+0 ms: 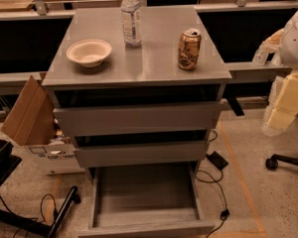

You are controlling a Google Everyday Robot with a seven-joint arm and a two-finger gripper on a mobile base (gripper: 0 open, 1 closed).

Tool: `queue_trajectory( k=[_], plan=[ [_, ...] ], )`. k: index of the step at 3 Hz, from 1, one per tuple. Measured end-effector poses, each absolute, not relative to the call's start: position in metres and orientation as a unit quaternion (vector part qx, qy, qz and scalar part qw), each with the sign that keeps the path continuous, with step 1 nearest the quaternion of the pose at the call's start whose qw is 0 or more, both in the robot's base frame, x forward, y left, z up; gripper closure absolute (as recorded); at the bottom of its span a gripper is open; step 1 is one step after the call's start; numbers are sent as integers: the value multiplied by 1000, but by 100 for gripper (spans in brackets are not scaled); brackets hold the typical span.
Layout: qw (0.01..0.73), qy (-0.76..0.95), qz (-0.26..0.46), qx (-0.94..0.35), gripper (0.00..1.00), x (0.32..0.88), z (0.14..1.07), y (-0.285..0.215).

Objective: Close bottom drawer

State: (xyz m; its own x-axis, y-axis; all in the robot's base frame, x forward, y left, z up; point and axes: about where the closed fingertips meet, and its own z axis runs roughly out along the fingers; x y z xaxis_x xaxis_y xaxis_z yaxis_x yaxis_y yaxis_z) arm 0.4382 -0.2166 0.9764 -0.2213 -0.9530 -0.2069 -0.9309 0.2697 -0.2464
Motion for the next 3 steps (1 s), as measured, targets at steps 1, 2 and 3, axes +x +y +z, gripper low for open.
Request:
queue_trajectory(
  k=[1,2,3],
  plan=[
    [159,781,-35,-603,0,438,976,-217],
    [171,778,-23,-605,0,438,957,-215],
    [196,772,6,-605,0,423,910,-213]
  ],
)
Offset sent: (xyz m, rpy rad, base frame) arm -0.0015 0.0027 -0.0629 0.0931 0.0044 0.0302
